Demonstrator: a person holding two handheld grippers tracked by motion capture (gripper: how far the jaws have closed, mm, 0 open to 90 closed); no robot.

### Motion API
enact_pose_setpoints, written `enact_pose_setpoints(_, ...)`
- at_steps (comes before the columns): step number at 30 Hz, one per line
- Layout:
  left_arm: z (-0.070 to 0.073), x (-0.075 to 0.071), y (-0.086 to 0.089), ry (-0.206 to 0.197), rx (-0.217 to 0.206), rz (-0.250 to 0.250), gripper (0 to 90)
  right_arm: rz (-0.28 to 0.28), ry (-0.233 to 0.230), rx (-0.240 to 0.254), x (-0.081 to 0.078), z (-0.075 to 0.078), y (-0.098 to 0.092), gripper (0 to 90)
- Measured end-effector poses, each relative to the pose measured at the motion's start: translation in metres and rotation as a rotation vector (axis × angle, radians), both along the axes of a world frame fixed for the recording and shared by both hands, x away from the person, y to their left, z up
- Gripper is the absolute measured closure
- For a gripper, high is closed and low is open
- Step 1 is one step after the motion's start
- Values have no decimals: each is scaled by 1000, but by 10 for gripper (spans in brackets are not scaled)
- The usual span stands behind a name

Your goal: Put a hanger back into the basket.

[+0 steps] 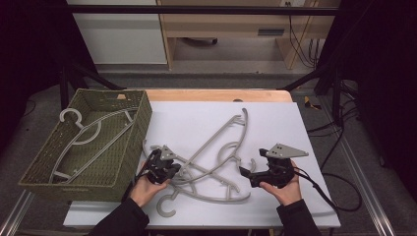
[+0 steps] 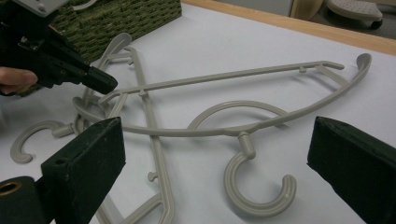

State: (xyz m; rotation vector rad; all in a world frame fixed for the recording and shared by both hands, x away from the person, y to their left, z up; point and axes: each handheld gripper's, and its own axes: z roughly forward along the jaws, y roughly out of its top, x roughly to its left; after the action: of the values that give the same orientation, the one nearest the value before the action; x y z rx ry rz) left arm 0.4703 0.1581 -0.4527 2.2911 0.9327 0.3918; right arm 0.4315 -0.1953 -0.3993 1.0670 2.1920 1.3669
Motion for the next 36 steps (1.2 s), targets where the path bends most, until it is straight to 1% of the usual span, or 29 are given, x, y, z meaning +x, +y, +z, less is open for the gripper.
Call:
enact_pose_setpoints(1,-1,-1,0,10,4,-3,895,0,1,-3,0,-1,1,45)
enact_pose_setpoints(2,-2,-1,-1,9,9,-7,896,1,7,-1,0,-1,2,47)
enact_pose_setpoints(4,-2,-4,-3,15,-2,-23,897,3,12,-4,1,-3,4,50)
enact_pose_setpoints(6,-1,-7,-6,20,-1,-49,897,5,21,-9,1,-4,6,56)
enact_pose_setpoints(7,-2,-9,-9,14,-3,-56,897,-1,30,-8,1,-5,7,60)
enact_pose_setpoints(9,-2,-13,-14,17,-8,-77,897,-4,45,-18,3,-8,9,64)
enact_pose_setpoints(10,-3,-16,-16,6,-3,-80,897,-11,52,-26,3,-9,10,67)
enact_pose_setpoints(12,-3,-19,-20,18,-15,-104,897,-16,64,-41,5,-13,13,74)
enact_pose_setpoints(14,-4,-24,-26,22,-19,-122,897,-32,83,-49,5,-17,16,81)
enact_pose_setpoints(16,-5,-28,-32,28,-33,-152,897,-33,91,-64,7,-21,19,85)
enact_pose_setpoints(18,-6,-33,-39,19,-25,-173,896,-44,103,-70,9,-26,23,89)
enact_pose_setpoints(19,-6,-34,-43,20,-30,-186,896,-55,114,-75,9,-28,24,91)
enact_pose_setpoints(21,-6,-38,-48,11,-18,-202,896,-72,127,-83,10,-33,28,93)
enact_pose_setpoints(23,-6,-41,-51,14,-17,-216,896,-87,134,-88,12,-36,31,101)
enact_pose_setpoints(25,-5,-43,-53,15,-21,-227,896,-101,145,-74,13,-39,33,111)
enact_pose_setpoints(28,-4,-44,-52,2,-20,-223,896,-136,156,-66,16,-42,35,118)
enact_pose_setpoints(30,-1,-42,-46,-6,-26,-207,894,-153,161,-68,18,-46,37,118)
enact_pose_setpoints(33,8,-40,-31,-26,-79,-158,877,-176,175,-73,21,-50,40,114)
enact_pose_setpoints(34,13,-40,-25,-32,-103,-146,867,-178,176,-76,22,-52,40,115)
enact_pose_setpoints(35,17,-41,-20,-43,-129,-130,847,-181,183,-73,23,-53,41,114)
enact_pose_setpoints(36,22,-41,-14,-61,-141,-117,828,-187,191,-78,24,-55,42,115)
